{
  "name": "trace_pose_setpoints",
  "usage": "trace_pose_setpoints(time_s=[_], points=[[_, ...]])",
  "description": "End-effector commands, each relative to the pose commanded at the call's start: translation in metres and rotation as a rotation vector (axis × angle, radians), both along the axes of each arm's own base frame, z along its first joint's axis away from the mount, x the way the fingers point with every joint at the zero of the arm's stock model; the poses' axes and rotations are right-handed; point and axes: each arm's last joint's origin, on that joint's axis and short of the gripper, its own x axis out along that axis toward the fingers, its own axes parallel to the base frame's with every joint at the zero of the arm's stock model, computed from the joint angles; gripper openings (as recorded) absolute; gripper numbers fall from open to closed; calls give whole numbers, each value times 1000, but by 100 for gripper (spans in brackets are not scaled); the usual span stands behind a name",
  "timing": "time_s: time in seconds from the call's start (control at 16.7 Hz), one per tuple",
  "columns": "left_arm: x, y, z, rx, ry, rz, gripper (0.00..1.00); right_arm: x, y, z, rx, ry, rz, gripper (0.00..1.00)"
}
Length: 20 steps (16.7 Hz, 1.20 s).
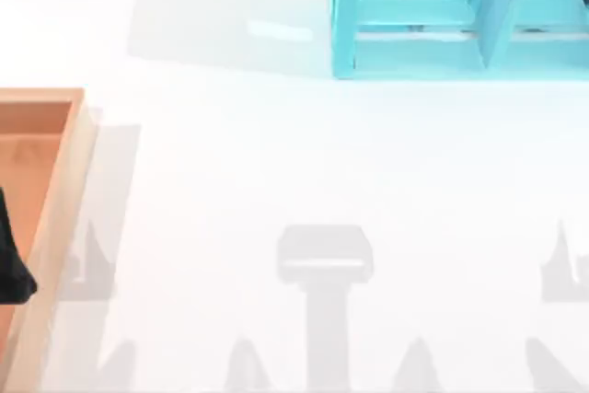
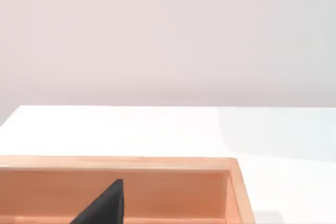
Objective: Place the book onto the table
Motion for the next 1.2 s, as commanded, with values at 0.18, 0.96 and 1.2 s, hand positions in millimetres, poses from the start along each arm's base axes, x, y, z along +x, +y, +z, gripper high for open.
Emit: trace_pose_setpoints(time_s=[0.18, 0.96, 1.2], points=[[0, 0, 0, 0, 0, 0, 100, 0, 0, 2, 0, -4, 0, 100], [0, 0, 0, 0, 0, 0, 100, 120, -41, 81, -26, -2, -25, 100], [0, 0, 0, 0, 0, 0, 100, 196, -80, 40, -12, 73, -30, 100]])
